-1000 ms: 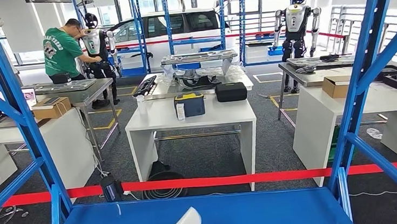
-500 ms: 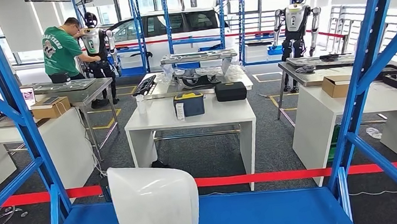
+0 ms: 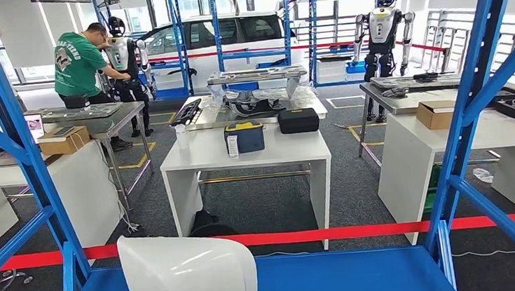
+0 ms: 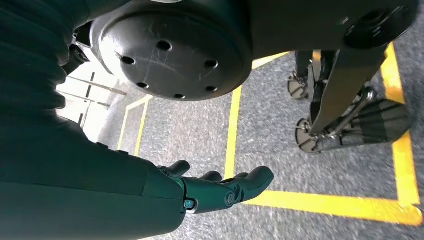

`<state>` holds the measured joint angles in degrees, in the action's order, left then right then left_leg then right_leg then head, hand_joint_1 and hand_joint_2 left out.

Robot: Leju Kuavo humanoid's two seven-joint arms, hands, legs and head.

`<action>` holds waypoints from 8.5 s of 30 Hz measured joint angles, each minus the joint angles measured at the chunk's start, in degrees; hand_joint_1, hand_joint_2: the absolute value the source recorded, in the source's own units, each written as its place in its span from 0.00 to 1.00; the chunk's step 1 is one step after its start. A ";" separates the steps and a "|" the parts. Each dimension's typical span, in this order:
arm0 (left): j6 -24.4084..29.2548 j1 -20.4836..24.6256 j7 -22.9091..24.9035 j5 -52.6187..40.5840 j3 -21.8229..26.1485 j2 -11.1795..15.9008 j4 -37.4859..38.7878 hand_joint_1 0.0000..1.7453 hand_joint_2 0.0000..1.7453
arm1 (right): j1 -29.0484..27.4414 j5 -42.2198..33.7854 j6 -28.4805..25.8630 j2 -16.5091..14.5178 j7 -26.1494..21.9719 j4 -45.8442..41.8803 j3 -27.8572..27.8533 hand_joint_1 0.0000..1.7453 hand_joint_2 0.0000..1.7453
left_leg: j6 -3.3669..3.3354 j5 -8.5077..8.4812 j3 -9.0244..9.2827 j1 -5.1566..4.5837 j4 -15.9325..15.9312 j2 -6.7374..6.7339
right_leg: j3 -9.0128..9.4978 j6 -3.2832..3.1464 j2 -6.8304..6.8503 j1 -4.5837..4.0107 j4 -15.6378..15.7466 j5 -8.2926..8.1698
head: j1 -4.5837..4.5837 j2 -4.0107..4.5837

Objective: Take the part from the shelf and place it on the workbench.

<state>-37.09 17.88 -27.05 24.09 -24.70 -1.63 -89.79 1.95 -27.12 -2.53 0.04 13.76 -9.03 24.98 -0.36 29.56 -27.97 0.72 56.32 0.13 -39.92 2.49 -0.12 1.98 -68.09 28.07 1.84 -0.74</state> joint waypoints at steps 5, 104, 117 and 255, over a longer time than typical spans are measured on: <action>0.53 -1.13 -1.00 -2.67 -0.14 0.38 -2.71 0.88 1.00 | 0.08 0.09 -0.04 -0.56 -0.15 0.00 -0.02 0.00 1.00 | 2.33 1.75 -1.32 0.27 2.51 0.36 | 3.29 -1.59 -0.43 -0.16 6.16 -1.34 | 0.06 -0.03; -0.26 -14.49 0.15 -1.98 7.38 -2.80 -5.03 0.88 1.00 | 1.65 -2.37 2.13 -1.80 -2.91 0.04 -0.64 0.00 1.00 | 2.33 4.00 -13.20 -0.50 17.00 -0.21 | 8.03 -4.85 0.69 -2.21 11.16 -0.79 | 0.16 0.09; 0.15 -12.77 -0.12 -2.15 7.32 -2.83 -3.47 0.88 1.00 | 1.12 -2.87 2.33 -1.83 -4.72 0.09 -1.03 0.00 1.00 | -1.61 -0.44 -1.77 -0.90 0.87 -0.45 | -0.57 -1.33 0.42 -1.36 2.37 2.34 | 0.10 0.09; 2.94 -20.87 -2.93 1.23 18.62 -2.25 -2.37 0.88 1.00 | 1.03 7.17 2.32 -2.05 -12.79 0.11 8.79 0.00 1.00 | 1.79 -3.55 -8.20 -0.34 3.52 6.40 | 8.83 -3.78 -2.17 -1.51 9.74 1.17 | -0.14 0.13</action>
<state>-34.15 -2.99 -29.98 25.31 -6.08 -3.88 -92.15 2.98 -19.95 -0.21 -2.01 0.97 -8.92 33.77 1.43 26.01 -36.18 0.37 59.84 6.53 -31.10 -1.29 -2.29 0.47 -58.34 29.25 1.70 -0.61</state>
